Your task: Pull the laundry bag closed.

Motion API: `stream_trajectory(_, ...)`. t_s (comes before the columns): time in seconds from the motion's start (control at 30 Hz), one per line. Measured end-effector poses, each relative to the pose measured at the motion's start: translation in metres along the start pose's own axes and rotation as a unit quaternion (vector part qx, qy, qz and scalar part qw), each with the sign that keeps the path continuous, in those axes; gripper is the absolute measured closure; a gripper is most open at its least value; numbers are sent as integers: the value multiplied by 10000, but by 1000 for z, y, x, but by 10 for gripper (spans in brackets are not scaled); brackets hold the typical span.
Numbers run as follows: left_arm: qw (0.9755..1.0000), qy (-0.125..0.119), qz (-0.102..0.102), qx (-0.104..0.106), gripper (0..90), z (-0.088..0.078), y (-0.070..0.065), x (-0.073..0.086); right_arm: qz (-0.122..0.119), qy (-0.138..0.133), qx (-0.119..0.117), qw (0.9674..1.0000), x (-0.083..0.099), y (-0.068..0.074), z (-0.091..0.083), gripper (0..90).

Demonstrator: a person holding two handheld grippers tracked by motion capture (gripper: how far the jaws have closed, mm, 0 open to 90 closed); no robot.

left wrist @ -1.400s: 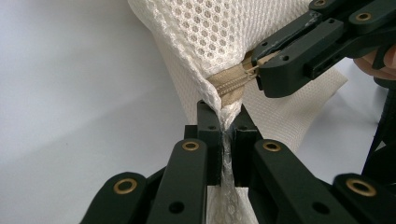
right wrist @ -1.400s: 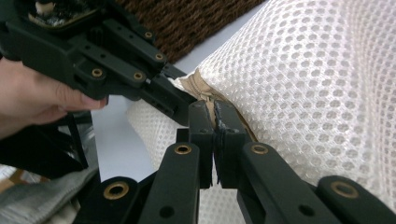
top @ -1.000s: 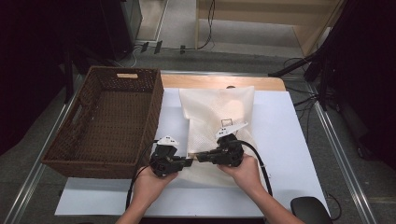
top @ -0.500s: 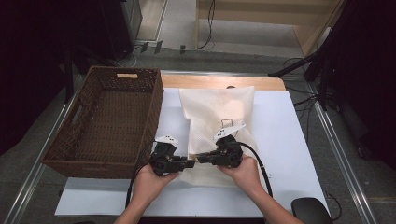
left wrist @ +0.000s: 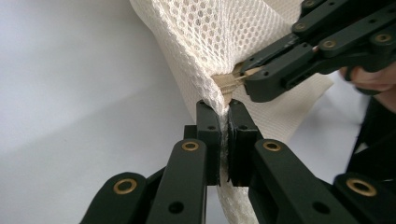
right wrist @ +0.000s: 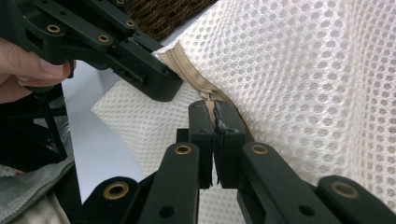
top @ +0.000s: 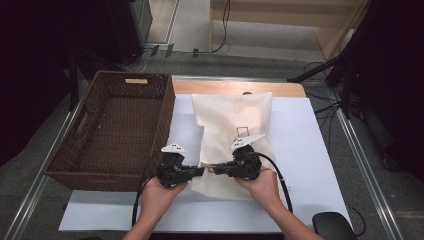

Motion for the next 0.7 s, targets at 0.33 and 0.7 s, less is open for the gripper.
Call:
stream_trajectory(0.33,9993,-107,71,-337,867,-9,10,-3,99,-99,289,9995,-6,-16,-33,881)
stream_trajectory(0.7,9978,-28,398,-528,861,-4,9,0,-6,-26,159,9999,-8,-8,-40,879)
Point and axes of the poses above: each handheld gripper's, and its own axes: z roughly forward along the jaws, x roughly out of its underside, y roughly to its left, the point moved 9 cm from there along z, roughly forward along the jaws, and after that the axes turned 13 degrees about -y, right-handed, at the moved point
